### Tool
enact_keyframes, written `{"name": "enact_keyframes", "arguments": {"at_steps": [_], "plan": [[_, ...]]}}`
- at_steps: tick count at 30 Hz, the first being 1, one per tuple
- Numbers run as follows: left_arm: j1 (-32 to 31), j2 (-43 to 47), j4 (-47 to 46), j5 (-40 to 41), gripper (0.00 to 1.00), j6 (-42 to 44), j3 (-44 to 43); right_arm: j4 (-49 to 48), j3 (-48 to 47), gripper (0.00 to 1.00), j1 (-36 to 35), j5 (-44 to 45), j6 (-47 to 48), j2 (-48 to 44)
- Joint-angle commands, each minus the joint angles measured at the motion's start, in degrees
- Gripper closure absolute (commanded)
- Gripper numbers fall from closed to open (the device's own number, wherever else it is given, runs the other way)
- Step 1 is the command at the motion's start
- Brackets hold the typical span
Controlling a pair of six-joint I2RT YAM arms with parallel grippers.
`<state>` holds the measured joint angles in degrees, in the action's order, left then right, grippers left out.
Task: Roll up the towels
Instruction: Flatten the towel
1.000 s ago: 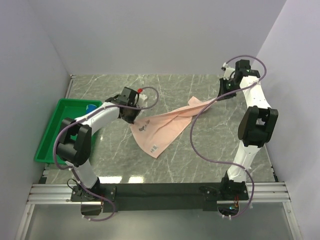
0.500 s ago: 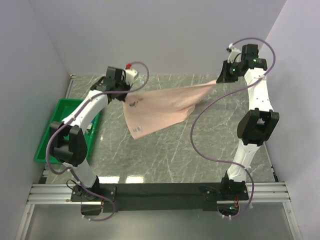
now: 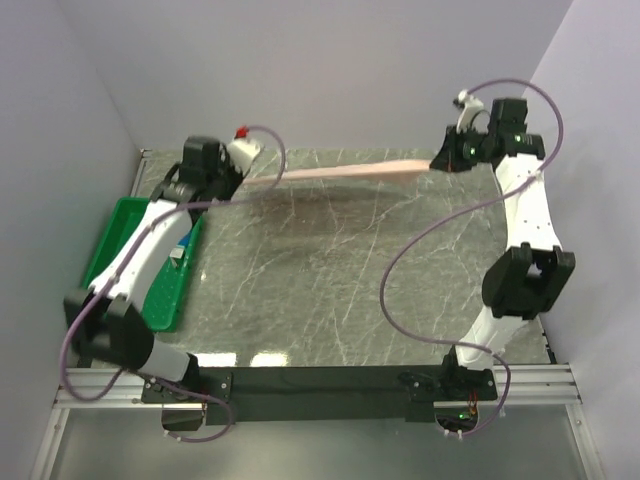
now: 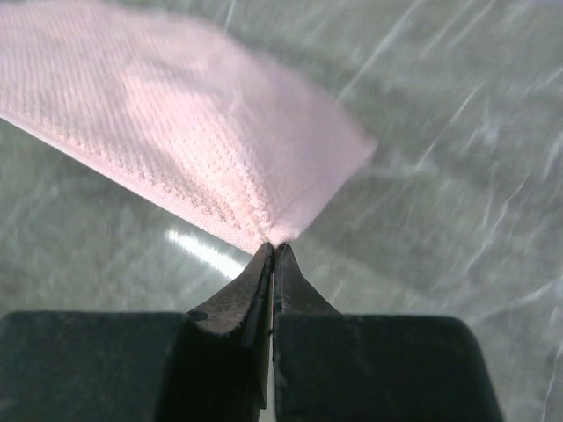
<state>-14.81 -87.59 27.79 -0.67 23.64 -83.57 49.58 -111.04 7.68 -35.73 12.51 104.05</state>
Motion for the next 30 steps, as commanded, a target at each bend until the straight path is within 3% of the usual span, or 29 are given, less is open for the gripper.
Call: {"name": "enact_keyframes", "arguments": {"at_steps": [1,7,9,10,11,12,14,15,19,22,23,26,30], "plan": [[0.57,9.79,2.35,-2.23,1.00,6.76,14.43,0.25,12.57,1.00,0.75,-0.14,9.00,-8.58],[-2.06,18.76,7.36,-8.12,1.00,11.16,32.91,5.60,35.43,1.00,0.67,4.17,21.31,-14.04],[-4.43,21.40,12.16,-11.28,0.92,13.27,35.66,9.20,41.33,1.00,0.49,6.36,25.88,-14.58],[-5.40,22.28,13.76,-11.90,0.85,13.80,37.32,10.52,42.83,0.95,0.49,7.41,27.37,-14.84],[-6.36,24.29,15.61,-13.21,0.73,14.93,37.60,12.71,44.93,0.72,0.58,8.38,29.65,-15.19],[-6.37,25.44,19.19,-15.31,0.66,15.29,37.69,13.60,45.82,0.60,0.75,10.31,30.72,-15.63],[-6.29,28.51,21.24,-16.03,0.45,14.60,37.08,14.49,46.10,0.21,1.19,11.38,31.43,-17.65],[-6.29,29.23,22.03,-16.38,0.42,14.33,36.64,14.23,45.48,0.20,1.46,11.64,31.17,-18.26],[-5.85,28.63,18.47,-15.34,0.41,8.03,34.01,11.60,36.29,0.20,1.46,8.76,25.91,-15.13],[-5.50,21.70,13.02,-13.32,0.44,0.66,31.03,8.78,29.08,0.35,0.58,7.43,17.58,-7.93],[-5.06,17.24,11.51,-13.13,0.47,-1.12,29.79,7.12,27.48,0.46,0.32,7.51,15.89,-6.07],[-2.43,8.62,7.12,-12.69,0.55,-8.59,24.26,1.51,22.64,0.67,-0.47,10.13,9.75,-0.35],[0.48,-1.42,6.14,-11.73,0.65,-14.05,14.95,-2.82,18.33,0.74,-1.79,12.96,5.77,4.93]]}}
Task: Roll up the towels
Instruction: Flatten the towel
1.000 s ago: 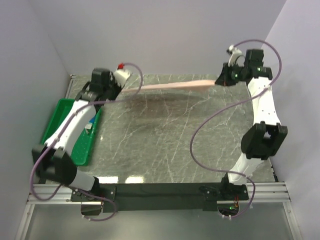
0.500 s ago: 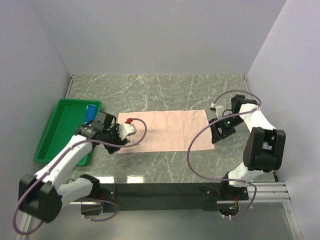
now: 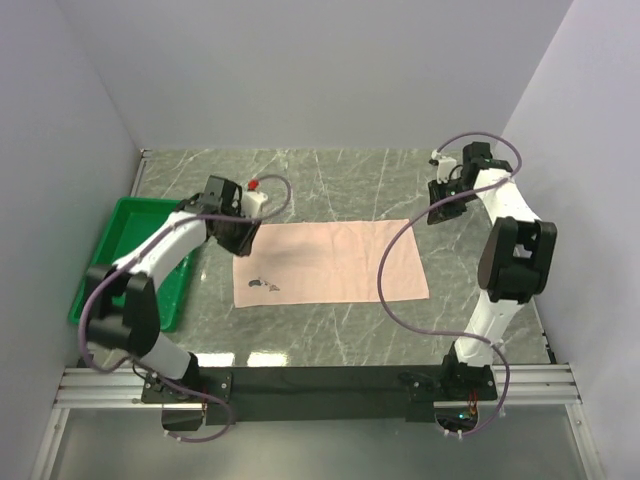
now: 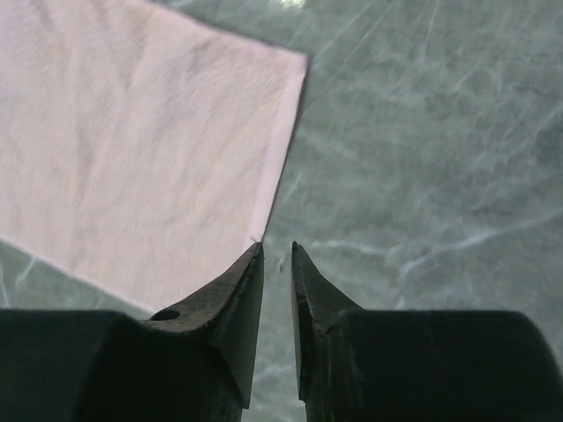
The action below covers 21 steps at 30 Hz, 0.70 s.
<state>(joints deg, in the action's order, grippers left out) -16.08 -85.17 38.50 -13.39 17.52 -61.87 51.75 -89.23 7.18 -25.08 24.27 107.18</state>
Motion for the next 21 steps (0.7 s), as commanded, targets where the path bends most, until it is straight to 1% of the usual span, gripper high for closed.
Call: {"name": "enact_keyframes", "arguments": {"at_steps": [1,5,8,9,11,12,15,19,21], "plan": [[2.18,-5.35,-5.01,1.69,0.65,-9.16,-7.73,-5.60,-4.28,0.74,-1.81,2.49,-6.34,3.29],[3.50,-13.33,-6.42,4.33,0.67,-10.31,-12.04,-9.46,-6.04,0.76,-4.36,3.72,-8.62,6.63],[5.17,-18.43,-6.07,6.18,0.68,-11.71,-15.73,-10.43,-7.97,0.78,-6.21,4.77,-10.38,9.89],[5.53,-19.50,-5.81,6.70,0.69,-11.98,-17.48,-10.52,-8.24,0.79,-6.91,5.56,-10.65,11.37],[6.41,-21.87,-5.45,7.06,0.69,-11.89,-18.81,-10.88,-8.59,0.79,-6.92,6.09,-11.18,12.53],[6.58,-22.49,-5.45,7.58,0.69,-11.81,-19.60,-10.96,-8.59,0.80,-8.31,6.62,-11.35,13.49],[6.93,-24.25,-5.80,7.41,0.69,-11.19,-20.92,-12.02,-8.76,0.80,-9.11,8.20,-11.97,15.07],[6.94,-27.85,-5.90,6.62,0.70,-11.45,-23.21,-10.79,-12.09,0.86,-9.64,10.83,-13.46,18.50],[6.94,-29.00,-5.89,6.71,0.71,-11.63,-23.82,-9.83,-13.16,0.87,-9.64,11.89,-13.81,19.91]]}}
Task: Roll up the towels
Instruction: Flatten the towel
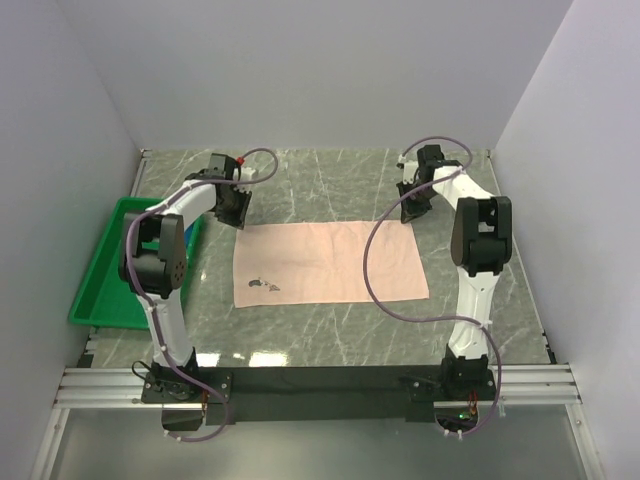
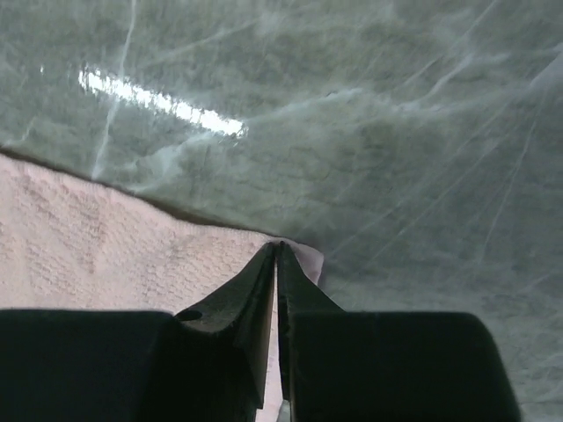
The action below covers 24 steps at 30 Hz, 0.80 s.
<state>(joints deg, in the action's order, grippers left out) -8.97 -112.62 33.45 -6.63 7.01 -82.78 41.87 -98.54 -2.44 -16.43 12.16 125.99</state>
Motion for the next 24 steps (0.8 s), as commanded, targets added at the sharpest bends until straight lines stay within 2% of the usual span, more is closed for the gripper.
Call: {"name": "enact_keyframes", "arguments": {"at_steps": [1,14,18,21,24], "plan": [[-0.17,-1.90,-0.93,-0.05,0.71,-1.03,-2.91,0.14,-4.20,0.89,-0.02,3.94,-1.79,1.44],[3.43,-8.23,-0.14,3.12,0.82,-0.85,-4.76,1.29,-7.28,0.90,0.06,12.91,-3.99,4.43],[3.43,-6.48,-0.58,0.67,0.82,0.72,-4.49,1.28,-7.71,0.83,0.06,8.27,-4.34,2.77],[3.44,-2.71,-0.06,-3.11,0.78,2.65,-4.49,2.25,-7.54,0.70,0.15,2.21,-4.34,-0.82],[3.35,4.67,1.88,-10.66,0.73,7.56,-1.34,3.74,-5.45,0.65,0.77,-3.69,-3.03,-7.39]]}}
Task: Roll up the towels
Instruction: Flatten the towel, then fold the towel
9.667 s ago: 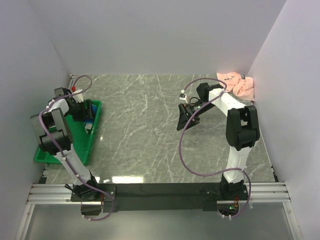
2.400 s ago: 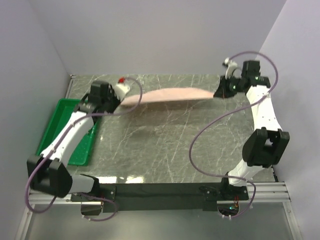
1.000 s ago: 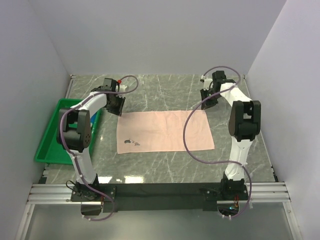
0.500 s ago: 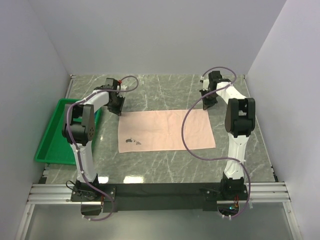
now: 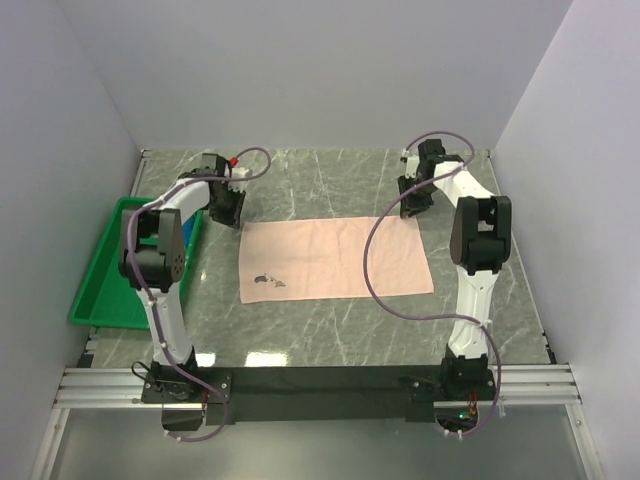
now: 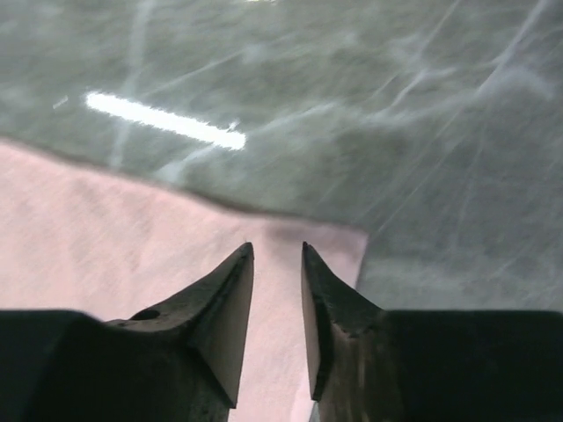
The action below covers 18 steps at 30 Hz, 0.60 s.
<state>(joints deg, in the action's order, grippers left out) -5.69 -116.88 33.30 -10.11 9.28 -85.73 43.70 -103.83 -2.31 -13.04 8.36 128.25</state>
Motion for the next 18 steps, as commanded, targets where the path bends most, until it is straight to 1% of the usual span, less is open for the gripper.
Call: {"name": "enact_keyframes", "arguments": {"at_steps": [1,2,3,5,6,8,9,11,12,14,15,18], "plan": [[-0.02,13.30,2.73,-9.82,0.70,7.05,3.01,2.87,0.73,0.63,0.81,-7.61,1.91,-11.51],[-0.19,15.35,4.91,-10.80,0.69,8.72,5.81,3.84,1.87,0.62,1.25,-9.62,2.79,-14.92],[-0.46,17.28,6.24,-11.77,0.68,11.96,7.15,5.32,3.62,0.62,1.34,-9.90,3.93,-16.43],[-0.81,22.12,9.40,-13.52,0.66,15.31,11.18,9.63,6.52,0.63,1.78,-9.55,6.92,-20.38],[-1.42,23.61,11.94,-13.79,0.66,18.12,12.86,10.69,10.36,0.65,1.87,-9.29,8.93,-21.71],[-2.47,27.75,13.19,-13.62,0.64,19.37,17.67,12.11,15.30,0.67,1.95,-8.33,10.09,-25.91],[-4.22,28.89,14.15,-13.27,0.64,20.07,19.27,12.19,20.11,0.69,1.87,-7.45,10.53,-27.25],[-6.69,31.62,13.90,-11.61,0.67,19.29,24.09,12.46,24.62,0.74,1.87,-6.74,11.15,-30.40],[-9.40,32.32,13.38,-10.82,0.68,17.63,25.78,12.29,28.21,0.78,1.95,-6.13,11.06,-31.29],[-12.31,34.34,11.53,-9.67,0.71,16.30,30.25,11.32,31.48,0.81,2.04,-4.99,10.98,-33.40],[-14.93,34.79,10.83,-8.19,0.71,14.99,31.58,10.88,33.93,0.83,1.96,-4.54,11.15,-33.85],[-18.20,34.97,8.10,-5.98,0.76,12.53,35.19,8.60,37.63,0.87,2.04,-2.26,11.06,-34.47]]}}
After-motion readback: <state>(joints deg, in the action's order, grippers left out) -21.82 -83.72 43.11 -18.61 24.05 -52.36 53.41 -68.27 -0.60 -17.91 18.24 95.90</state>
